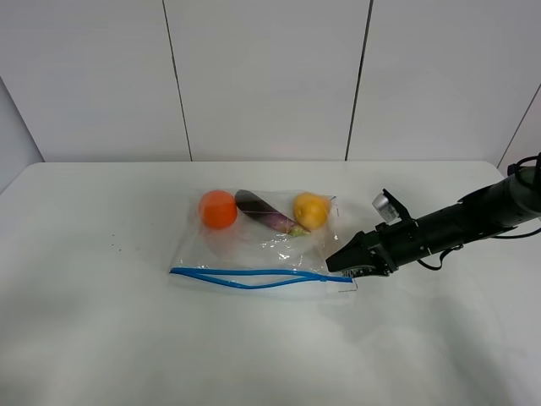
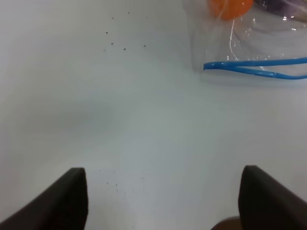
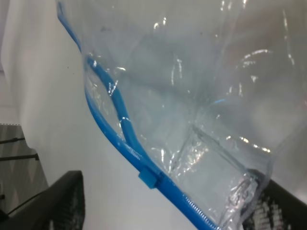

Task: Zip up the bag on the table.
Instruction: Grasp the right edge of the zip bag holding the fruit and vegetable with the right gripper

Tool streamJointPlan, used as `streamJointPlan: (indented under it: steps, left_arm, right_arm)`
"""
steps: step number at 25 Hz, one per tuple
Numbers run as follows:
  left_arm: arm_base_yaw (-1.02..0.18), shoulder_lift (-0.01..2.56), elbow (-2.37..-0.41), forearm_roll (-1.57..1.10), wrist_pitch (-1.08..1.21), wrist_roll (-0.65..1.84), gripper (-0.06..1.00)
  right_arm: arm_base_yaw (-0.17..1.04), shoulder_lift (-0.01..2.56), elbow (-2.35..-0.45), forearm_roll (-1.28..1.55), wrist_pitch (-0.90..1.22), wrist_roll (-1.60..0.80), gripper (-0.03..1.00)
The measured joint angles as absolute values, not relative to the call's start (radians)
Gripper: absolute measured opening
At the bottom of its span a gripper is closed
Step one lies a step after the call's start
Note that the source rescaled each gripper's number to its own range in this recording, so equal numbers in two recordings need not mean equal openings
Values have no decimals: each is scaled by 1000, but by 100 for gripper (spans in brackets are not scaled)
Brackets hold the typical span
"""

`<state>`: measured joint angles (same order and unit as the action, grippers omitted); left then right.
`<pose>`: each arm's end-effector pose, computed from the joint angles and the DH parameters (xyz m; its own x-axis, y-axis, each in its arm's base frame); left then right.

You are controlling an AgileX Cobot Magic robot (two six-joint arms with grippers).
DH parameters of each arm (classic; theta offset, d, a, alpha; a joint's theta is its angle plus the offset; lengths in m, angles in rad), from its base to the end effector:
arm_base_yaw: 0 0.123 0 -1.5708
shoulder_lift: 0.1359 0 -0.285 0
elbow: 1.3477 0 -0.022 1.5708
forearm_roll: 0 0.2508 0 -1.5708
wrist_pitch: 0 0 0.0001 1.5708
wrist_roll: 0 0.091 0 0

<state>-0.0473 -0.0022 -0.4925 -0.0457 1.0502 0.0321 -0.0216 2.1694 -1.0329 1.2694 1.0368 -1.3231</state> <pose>-0.0041 -0.0034 0.2761 -0.4497 0.0306 -0.8927 0.0868 0.9962 -0.0095 0.3394 0.0675 0.0763 -0.9434 -0.1483 -0.2967 -0.3279 0.5512 0.7672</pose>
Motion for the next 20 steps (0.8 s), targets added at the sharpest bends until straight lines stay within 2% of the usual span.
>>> streamJointPlan:
  steps: [8,20]
  left_arm:
    - [-47,-2,-492,-46,1050,32,100]
    - [-47,-2,-492,-46,1050,32,100]
  right_arm:
    - [-67,2186,-1033,1288,1044,-1330,74]
    - [-68,2259,-1034,1326,1134,-1356,72]
